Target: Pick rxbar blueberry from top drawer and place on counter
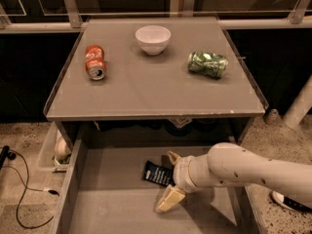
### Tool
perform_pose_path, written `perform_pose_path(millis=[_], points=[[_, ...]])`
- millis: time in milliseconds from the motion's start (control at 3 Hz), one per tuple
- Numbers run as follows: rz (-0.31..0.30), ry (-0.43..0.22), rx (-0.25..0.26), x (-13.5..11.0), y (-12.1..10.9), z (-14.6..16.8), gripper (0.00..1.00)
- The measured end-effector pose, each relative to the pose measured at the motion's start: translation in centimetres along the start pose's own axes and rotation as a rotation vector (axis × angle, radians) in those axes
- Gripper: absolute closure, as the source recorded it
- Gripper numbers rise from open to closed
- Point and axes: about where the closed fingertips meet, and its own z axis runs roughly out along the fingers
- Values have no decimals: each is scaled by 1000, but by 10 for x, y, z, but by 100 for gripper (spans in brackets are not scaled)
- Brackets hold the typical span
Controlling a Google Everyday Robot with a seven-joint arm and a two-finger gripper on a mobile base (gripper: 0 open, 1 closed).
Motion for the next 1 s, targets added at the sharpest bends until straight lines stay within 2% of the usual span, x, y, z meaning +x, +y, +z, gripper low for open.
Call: perform_pose_path(millis=[333, 1000], points=[[10, -6, -19, 1, -6, 7, 0], [10, -6, -19, 1, -6, 7, 41]])
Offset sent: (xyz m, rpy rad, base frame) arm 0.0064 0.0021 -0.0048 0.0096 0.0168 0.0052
